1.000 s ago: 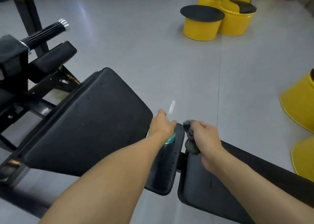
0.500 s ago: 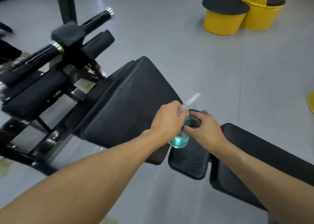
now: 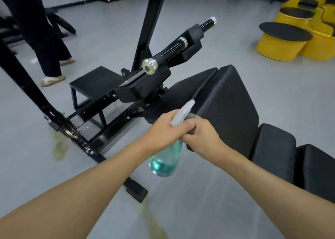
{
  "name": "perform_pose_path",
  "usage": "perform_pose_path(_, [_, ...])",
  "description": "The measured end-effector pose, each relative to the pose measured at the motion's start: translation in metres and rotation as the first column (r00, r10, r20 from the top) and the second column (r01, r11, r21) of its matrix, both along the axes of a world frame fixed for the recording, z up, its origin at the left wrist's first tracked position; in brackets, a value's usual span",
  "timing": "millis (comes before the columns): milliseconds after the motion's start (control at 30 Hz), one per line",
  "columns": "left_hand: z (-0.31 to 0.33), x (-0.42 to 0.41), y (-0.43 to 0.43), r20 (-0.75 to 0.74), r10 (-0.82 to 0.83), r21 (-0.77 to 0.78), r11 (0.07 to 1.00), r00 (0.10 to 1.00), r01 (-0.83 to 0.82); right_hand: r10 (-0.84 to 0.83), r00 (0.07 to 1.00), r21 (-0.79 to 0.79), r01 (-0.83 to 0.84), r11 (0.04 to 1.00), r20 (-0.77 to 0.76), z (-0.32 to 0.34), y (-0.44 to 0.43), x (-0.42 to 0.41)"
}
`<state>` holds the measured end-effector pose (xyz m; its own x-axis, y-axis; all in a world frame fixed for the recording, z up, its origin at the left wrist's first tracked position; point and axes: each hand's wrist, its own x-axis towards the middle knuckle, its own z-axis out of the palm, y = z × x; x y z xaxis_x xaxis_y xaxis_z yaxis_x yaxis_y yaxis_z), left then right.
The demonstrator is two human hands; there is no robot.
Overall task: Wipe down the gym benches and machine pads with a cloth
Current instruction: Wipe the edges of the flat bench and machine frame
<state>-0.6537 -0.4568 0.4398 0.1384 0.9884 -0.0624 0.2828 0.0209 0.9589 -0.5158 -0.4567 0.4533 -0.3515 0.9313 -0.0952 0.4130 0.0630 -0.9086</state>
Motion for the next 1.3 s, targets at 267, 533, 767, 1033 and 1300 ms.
perform_pose_path(267, [-0.125,-0.034,-0.034,0.144,0.39,-0.077,0.921,0.909,-0.383,-0.238,0.935,0.399,0.12,0.909,0.263,-0.096,0.029,0.026])
perform_pose_path(533, [-0.209,-0.011,-0.049,0.081,0.589,0.123,0.795,0.804,-0.595,-0.248,0.967,0.427,0.248,0.87,-0.056,-0.145,0.014,0.058])
perform_pose_path(767, [-0.209,0.023,-0.086,-0.01,0.518,0.163,0.845,0.855,-0.51,-0.348,0.929,0.42,0.369,0.829,-0.128,-0.177,-0.047,0.112])
perform_pose_path(1033, [-0.2,0.123,-0.12,0.002,0.35,0.209,0.916,0.937,-0.342,-0.426,0.892,0.339,0.451,0.826,-0.149,-0.197,-0.097,0.188])
perform_pose_path(1300, [-0.218,0.193,-0.115,-0.147,0.324,0.148,0.942,0.935,-0.303,-0.511,0.839,0.303,0.543,0.783,-0.184,-0.212,-0.121,0.26])
